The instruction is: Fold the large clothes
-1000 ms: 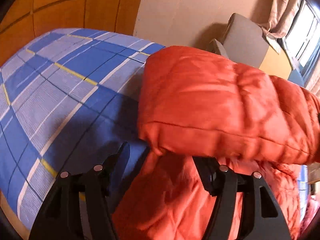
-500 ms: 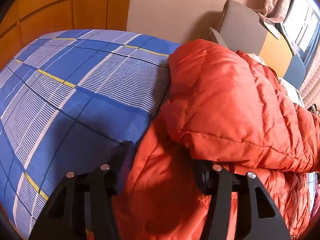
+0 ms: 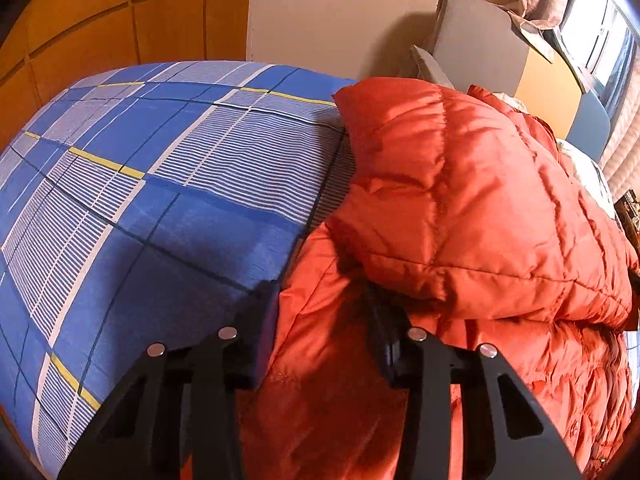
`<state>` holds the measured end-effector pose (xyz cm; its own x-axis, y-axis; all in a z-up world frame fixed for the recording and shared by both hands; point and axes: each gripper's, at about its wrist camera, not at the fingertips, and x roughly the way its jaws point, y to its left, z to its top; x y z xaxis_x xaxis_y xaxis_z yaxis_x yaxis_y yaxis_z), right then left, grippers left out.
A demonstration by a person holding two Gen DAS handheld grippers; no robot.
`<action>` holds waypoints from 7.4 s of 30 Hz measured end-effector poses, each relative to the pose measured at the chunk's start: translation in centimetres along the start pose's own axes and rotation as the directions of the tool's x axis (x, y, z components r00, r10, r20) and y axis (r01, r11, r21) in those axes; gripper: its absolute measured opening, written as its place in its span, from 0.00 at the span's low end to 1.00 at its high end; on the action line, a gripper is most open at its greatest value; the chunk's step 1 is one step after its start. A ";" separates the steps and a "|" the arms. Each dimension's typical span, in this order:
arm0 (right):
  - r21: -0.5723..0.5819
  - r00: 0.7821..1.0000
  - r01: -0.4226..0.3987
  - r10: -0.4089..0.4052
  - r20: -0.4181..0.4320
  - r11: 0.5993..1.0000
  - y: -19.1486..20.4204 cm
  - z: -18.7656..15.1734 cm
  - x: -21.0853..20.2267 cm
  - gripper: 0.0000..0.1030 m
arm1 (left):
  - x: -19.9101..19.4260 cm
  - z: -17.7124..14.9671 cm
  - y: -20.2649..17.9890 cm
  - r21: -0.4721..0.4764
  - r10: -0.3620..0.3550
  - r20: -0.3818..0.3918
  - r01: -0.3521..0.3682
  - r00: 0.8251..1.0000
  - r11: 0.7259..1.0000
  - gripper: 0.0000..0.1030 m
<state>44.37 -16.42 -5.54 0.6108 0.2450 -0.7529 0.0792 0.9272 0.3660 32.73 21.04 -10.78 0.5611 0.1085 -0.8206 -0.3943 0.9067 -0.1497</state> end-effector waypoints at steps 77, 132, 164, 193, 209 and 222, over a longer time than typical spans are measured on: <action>-0.027 0.971 -0.033 0.026 -0.238 0.999 -12.6 -20.2 -16.6 0.59 | -11.6 -15.5 11.6 0.014 -0.414 -0.145 0.420 0.899 0.907 0.45; -0.250 0.980 -0.196 0.199 -0.016 0.948 -2.4 -6.6 -21.8 0.10 | -19.5 -0.9 10.3 0.145 -0.612 0.097 0.598 0.785 0.789 0.07; 0.231 0.924 -0.373 0.382 0.006 0.899 -7.2 2.7 -9.3 0.81 | -6.6 10.2 8.5 -0.108 -0.510 0.058 0.514 0.858 0.851 0.69; -0.012 0.956 -0.259 0.254 -0.148 0.966 -9.7 -9.8 -13.8 0.19 | -8.0 -3.1 10.9 -0.030 -0.608 -0.073 0.607 0.791 0.794 0.05; -0.088 0.955 -0.218 0.194 -0.224 0.972 -10.3 -15.1 -18.3 0.30 | -15.7 -9.1 15.3 0.002 -0.500 -0.024 0.501 0.865 0.866 0.49; -0.409 1.000 -0.020 0.014 -0.018 0.912 -0.1 -9.6 -17.1 0.51 | -15.7 -4.2 5.8 0.311 -0.497 -0.051 0.487 0.866 0.817 0.62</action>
<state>26.32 -18.03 2.04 0.5972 0.2629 -0.7578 -0.2620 0.9569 0.1255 18.59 22.94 -1.08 0.6445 -0.3774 -0.6650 0.1772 0.9197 -0.3502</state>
